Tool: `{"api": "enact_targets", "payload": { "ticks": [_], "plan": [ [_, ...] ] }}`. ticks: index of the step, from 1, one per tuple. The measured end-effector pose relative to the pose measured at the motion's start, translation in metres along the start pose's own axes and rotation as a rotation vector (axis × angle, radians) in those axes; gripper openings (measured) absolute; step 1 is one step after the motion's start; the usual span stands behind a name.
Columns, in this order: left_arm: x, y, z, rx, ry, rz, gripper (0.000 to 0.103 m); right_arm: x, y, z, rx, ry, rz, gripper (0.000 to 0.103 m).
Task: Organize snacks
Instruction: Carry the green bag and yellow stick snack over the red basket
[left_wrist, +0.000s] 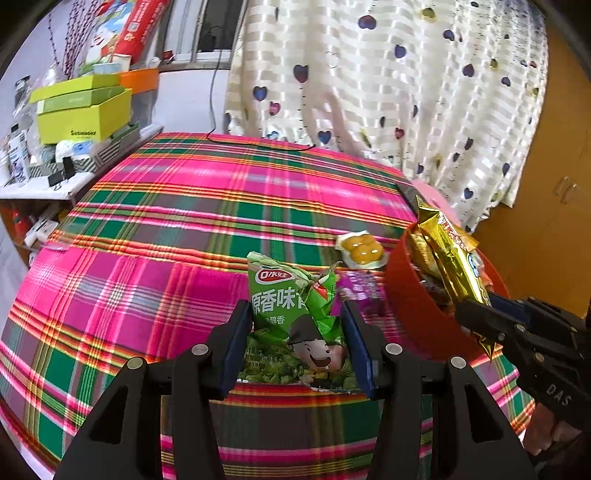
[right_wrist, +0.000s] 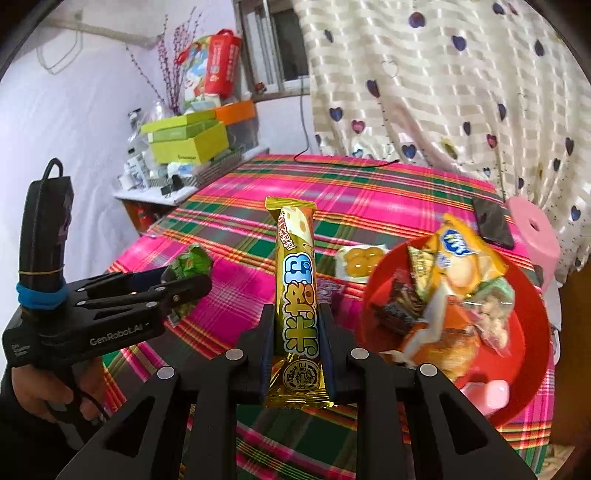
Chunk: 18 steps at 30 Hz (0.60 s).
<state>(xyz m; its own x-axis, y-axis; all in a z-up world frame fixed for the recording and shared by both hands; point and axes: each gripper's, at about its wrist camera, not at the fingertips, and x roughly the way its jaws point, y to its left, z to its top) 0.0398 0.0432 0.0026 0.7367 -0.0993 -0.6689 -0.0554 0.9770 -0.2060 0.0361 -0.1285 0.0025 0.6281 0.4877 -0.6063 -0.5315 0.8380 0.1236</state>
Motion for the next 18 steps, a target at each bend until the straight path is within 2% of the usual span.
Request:
{"api": "enact_targets", "payload": {
  "ticks": [18],
  "plan": [
    [-0.002, -0.060, 0.014, 0.102, -0.005, -0.117, 0.051, -0.033, -0.045, -0.006, 0.087, -0.056, -0.069, 0.019]
  ]
}}
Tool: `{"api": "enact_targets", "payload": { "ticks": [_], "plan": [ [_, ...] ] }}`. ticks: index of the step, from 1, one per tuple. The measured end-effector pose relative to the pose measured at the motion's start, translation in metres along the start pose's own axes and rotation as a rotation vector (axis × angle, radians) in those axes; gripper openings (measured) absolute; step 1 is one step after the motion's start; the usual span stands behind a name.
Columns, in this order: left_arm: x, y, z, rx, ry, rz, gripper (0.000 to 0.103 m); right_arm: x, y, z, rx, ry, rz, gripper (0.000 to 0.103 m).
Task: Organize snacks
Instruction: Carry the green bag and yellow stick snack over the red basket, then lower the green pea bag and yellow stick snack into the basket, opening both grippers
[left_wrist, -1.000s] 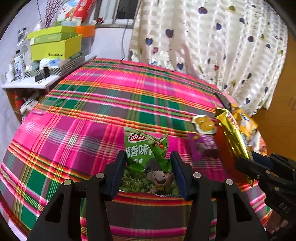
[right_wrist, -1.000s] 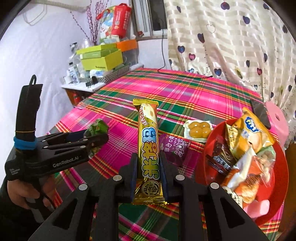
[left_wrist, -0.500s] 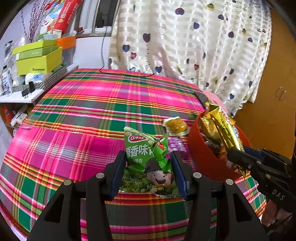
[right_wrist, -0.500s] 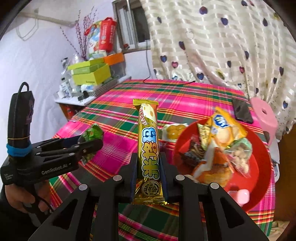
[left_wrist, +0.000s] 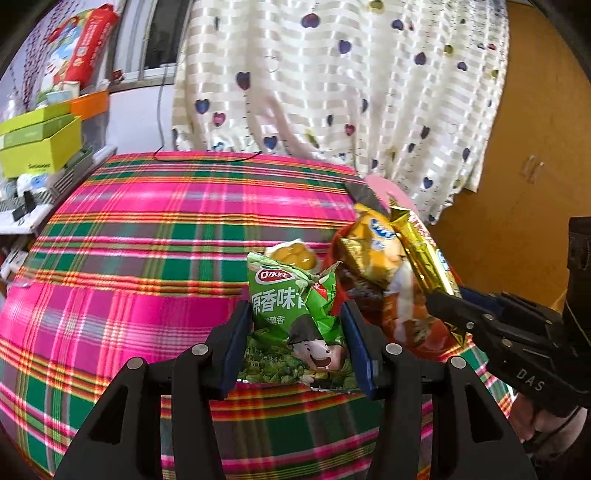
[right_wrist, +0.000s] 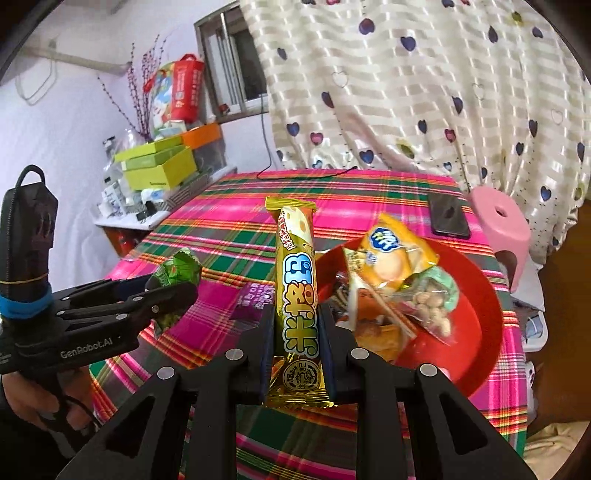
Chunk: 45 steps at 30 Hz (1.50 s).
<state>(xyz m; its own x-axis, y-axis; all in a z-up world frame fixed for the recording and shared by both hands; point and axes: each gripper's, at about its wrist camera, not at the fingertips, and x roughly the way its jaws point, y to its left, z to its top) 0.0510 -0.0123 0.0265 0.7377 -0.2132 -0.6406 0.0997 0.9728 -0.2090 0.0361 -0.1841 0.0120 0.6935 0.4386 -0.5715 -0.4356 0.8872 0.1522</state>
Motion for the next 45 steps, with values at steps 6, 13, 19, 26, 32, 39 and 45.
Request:
{"api": "enact_targets", "payload": {
  "ticks": [6, 13, 19, 26, 32, 39, 45],
  "plan": [
    [0.004, -0.019, 0.007, 0.032, 0.000, -0.041, 0.051, -0.011, -0.017, -0.001, 0.025, -0.018, -0.031, 0.019],
    [0.012, -0.035, 0.014, 0.054, 0.005, -0.076, 0.051, -0.016, -0.038, -0.001, 0.055, -0.022, -0.064, 0.019],
    [0.020, -0.043, 0.019, 0.063, 0.016, -0.094, 0.051, -0.017, -0.060, -0.001, 0.087, -0.020, -0.097, 0.019],
    [0.032, -0.049, 0.022, 0.067, 0.032, -0.113, 0.051, -0.011, -0.086, -0.003, 0.125, -0.004, -0.138, 0.019],
    [0.042, -0.049, 0.023, 0.065, 0.045, -0.128, 0.051, 0.001, -0.104, -0.005, 0.154, 0.023, -0.166, 0.019],
    [0.052, -0.046, 0.025, 0.058, 0.058, -0.139, 0.051, 0.015, -0.121, -0.007, 0.178, 0.061, -0.202, 0.019],
    [0.057, -0.045, 0.027, 0.057, 0.062, -0.140, 0.051, 0.027, -0.133, -0.010, 0.208, 0.100, -0.218, 0.020]
  ]
}}
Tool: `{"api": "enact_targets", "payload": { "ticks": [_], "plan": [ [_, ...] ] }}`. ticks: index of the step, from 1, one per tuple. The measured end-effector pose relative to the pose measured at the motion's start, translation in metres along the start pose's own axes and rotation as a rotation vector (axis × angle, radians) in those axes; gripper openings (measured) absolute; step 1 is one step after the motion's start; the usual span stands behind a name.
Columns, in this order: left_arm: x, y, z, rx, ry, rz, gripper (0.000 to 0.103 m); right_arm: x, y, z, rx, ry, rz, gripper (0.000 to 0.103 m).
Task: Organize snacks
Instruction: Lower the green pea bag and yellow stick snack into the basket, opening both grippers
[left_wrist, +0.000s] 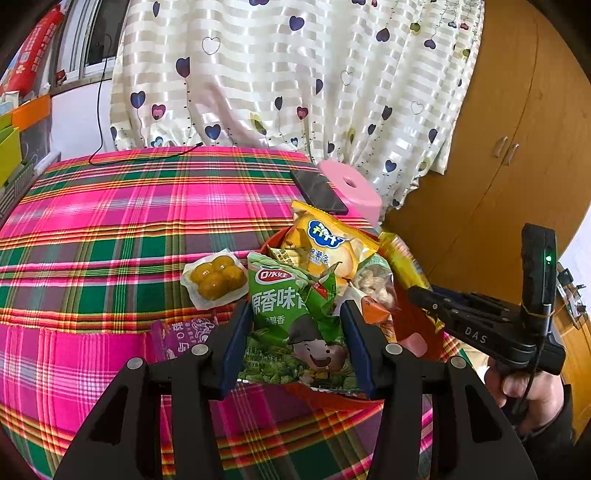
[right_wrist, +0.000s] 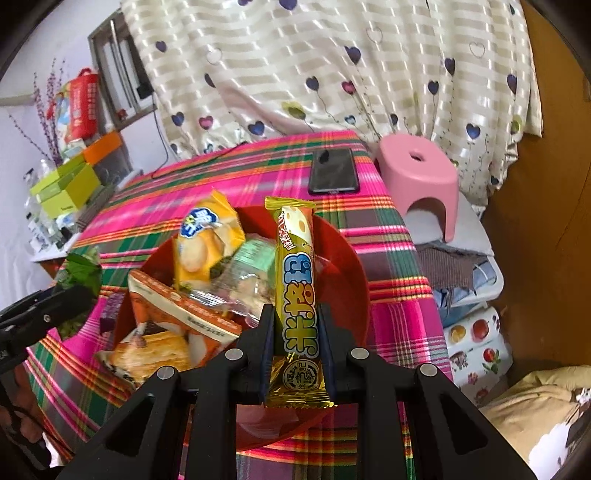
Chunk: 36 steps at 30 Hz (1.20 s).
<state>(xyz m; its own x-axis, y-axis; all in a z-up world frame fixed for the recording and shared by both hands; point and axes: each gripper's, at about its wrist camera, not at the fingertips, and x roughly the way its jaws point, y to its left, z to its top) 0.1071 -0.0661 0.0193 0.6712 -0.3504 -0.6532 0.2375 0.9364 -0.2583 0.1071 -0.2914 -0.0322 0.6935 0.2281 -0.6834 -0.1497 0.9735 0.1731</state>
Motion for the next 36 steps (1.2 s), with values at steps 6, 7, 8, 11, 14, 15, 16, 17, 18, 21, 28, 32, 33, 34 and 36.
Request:
{"api": "enact_targets", "payload": {
  "ticks": [6, 7, 8, 11, 14, 15, 16, 17, 18, 21, 28, 32, 33, 34, 36],
  "plan": [
    [0.004, 0.003, 0.003, 0.001, 0.002, 0.001, 0.051, 0.002, -0.006, 0.000, 0.026, 0.010, -0.006, 0.025],
    [0.004, 0.003, 0.004, 0.001, 0.002, 0.002, 0.051, 0.001, -0.006, 0.000, 0.025, 0.008, -0.005, 0.026],
    [0.005, 0.004, 0.004, 0.001, 0.002, 0.003, 0.051, -0.001, -0.005, 0.000, 0.023, 0.005, -0.003, 0.026],
    [0.007, 0.006, 0.006, -0.003, 0.003, 0.009, 0.051, -0.006, -0.003, 0.001, 0.013, -0.015, 0.004, 0.031],
    [0.008, 0.010, 0.008, -0.008, 0.002, 0.017, 0.051, -0.011, -0.005, 0.001, 0.016, -0.042, 0.000, 0.030],
    [0.008, 0.011, 0.008, -0.010, 0.003, 0.021, 0.051, -0.011, -0.005, 0.001, -0.001, -0.041, -0.006, 0.023],
    [0.009, 0.011, 0.008, -0.011, 0.005, 0.023, 0.051, -0.009, -0.004, 0.000, -0.013, -0.034, -0.014, 0.016],
    [0.010, 0.012, 0.008, -0.011, 0.008, 0.022, 0.051, -0.008, -0.005, 0.001, -0.014, -0.030, -0.018, 0.016],
    [0.011, 0.012, 0.007, -0.011, 0.011, 0.021, 0.051, -0.006, -0.005, 0.001, -0.014, -0.031, -0.014, 0.016],
    [0.015, 0.010, 0.007, -0.006, 0.023, 0.017, 0.051, -0.003, -0.004, 0.003, -0.037, -0.032, -0.023, 0.016],
    [0.022, 0.006, 0.008, 0.004, 0.041, 0.005, 0.051, 0.014, -0.008, 0.009, -0.026, 0.004, 0.028, 0.016],
    [0.027, 0.007, 0.009, 0.002, 0.051, 0.004, 0.051, 0.017, -0.004, 0.009, -0.031, 0.017, 0.051, 0.020],
    [0.028, 0.007, 0.010, 0.002, 0.054, 0.002, 0.051, 0.017, -0.004, 0.009, -0.030, 0.017, 0.055, 0.021],
    [0.030, 0.007, 0.010, 0.003, 0.057, -0.001, 0.051, 0.017, -0.004, 0.009, -0.031, 0.018, 0.060, 0.022],
    [0.035, 0.006, 0.011, 0.005, 0.066, -0.005, 0.051, 0.020, -0.005, 0.008, -0.040, 0.035, 0.062, 0.024]
  ]
}}
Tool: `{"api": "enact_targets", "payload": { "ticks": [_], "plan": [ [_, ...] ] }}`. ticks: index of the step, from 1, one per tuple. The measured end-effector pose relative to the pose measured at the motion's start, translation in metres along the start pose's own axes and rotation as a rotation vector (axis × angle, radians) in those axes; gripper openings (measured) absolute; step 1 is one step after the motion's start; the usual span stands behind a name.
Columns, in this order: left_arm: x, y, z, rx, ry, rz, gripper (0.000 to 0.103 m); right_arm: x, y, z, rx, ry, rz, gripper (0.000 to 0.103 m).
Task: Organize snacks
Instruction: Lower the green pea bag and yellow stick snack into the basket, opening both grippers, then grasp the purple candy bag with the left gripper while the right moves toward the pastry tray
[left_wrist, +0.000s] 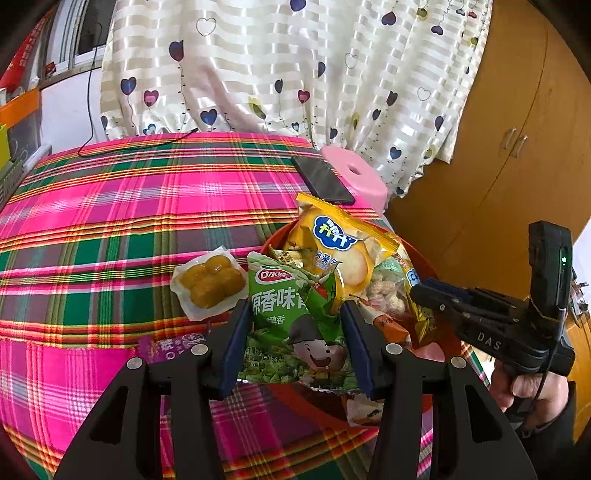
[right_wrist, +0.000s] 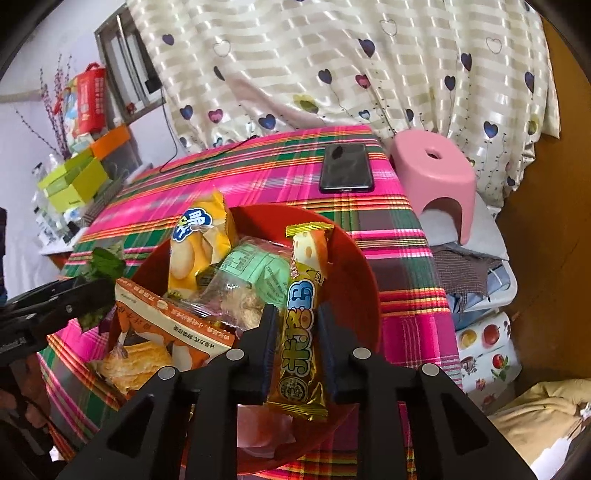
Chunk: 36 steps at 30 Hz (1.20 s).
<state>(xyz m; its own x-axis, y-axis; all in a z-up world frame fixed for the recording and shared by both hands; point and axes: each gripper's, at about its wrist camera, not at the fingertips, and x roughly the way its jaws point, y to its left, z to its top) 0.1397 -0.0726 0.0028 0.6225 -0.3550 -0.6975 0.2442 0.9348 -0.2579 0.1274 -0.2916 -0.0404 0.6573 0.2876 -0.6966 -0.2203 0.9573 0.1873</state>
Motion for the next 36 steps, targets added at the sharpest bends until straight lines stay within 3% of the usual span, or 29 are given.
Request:
{"api": "enact_targets", "payload": {
  "ticks": [7, 10, 13, 23, 36],
  "plan": [
    [0.017, -0.004, 0.003, 0.021, 0.029, -0.032, 0.051, -0.019, 0.006, -0.003, -0.003, -0.045, 0.035, 0.024],
    [0.015, -0.005, 0.004, 0.028, 0.006, -0.048, 0.061, -0.026, 0.011, -0.003, -0.011, -0.058, 0.042, 0.024],
    [0.007, -0.004, 0.004, 0.028, -0.023, -0.066, 0.061, -0.032, 0.012, -0.004, -0.006, -0.070, 0.044, 0.024],
    [-0.023, 0.026, -0.006, -0.033, -0.053, -0.036, 0.061, -0.052, 0.031, -0.005, -0.034, -0.106, 0.056, 0.026],
    [-0.048, 0.067, -0.040, -0.102, -0.038, 0.072, 0.061, -0.060, 0.074, -0.013, -0.098, -0.104, 0.105, 0.045]
  ]
}}
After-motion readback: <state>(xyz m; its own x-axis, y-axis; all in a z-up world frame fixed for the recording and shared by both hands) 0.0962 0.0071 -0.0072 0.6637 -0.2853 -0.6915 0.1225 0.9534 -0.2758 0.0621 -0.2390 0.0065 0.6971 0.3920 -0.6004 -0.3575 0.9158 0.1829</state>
